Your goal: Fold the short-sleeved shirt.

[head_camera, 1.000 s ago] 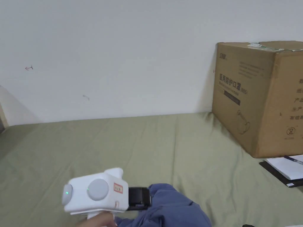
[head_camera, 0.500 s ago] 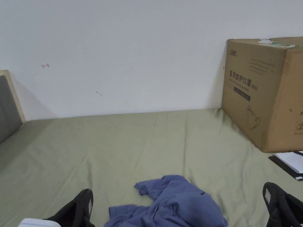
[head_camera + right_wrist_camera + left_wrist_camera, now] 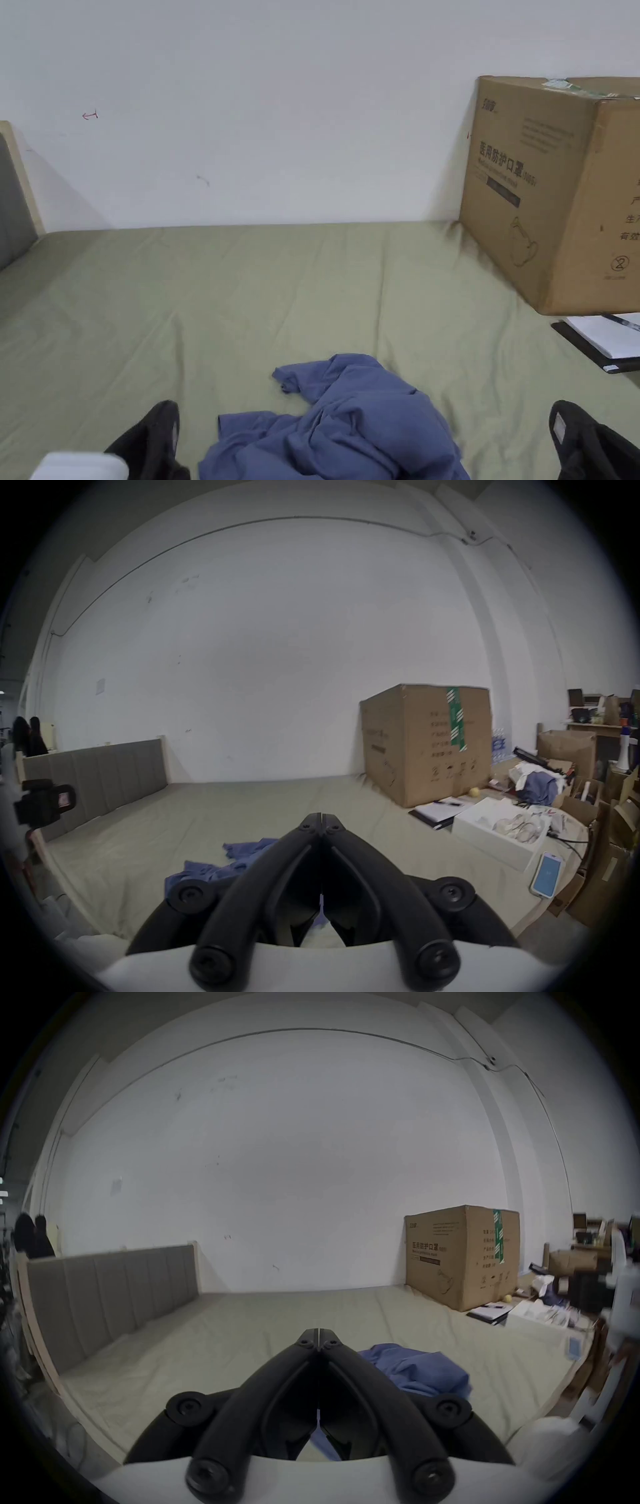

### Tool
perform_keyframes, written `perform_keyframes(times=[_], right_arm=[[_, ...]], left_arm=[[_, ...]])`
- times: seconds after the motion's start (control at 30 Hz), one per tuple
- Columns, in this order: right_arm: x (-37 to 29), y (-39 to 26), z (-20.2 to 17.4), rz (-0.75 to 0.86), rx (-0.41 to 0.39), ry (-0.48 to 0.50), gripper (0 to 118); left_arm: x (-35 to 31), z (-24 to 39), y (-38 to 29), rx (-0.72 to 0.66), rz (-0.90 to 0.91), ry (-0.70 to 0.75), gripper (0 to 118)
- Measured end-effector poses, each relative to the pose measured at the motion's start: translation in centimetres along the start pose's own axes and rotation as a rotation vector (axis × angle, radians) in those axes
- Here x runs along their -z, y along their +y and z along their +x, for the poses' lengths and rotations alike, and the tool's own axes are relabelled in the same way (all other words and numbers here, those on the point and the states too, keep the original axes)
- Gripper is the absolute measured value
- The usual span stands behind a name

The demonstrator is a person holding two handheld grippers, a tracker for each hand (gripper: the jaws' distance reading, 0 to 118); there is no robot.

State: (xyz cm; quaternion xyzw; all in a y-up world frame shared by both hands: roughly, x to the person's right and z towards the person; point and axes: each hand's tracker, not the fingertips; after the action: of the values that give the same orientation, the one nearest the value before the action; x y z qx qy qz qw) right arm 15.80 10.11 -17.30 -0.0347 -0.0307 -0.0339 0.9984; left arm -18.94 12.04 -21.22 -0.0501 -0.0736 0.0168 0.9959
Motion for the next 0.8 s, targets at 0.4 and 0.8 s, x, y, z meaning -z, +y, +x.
perform_keyframes(times=[0.4, 0.8], right_arm=[[2.8, -0.4, -0.7, -0.173, 0.043, 0.141, 0], [8.3, -4.6, -0.1, -0.333, 0.026, 0.116, 0]], left_arm=[[30.4, -4.7, -3.0, -0.219, -1.027, -0.074, 0], [36.9, -5.0, -13.6, -0.222, -1.1, -0.022, 117]])
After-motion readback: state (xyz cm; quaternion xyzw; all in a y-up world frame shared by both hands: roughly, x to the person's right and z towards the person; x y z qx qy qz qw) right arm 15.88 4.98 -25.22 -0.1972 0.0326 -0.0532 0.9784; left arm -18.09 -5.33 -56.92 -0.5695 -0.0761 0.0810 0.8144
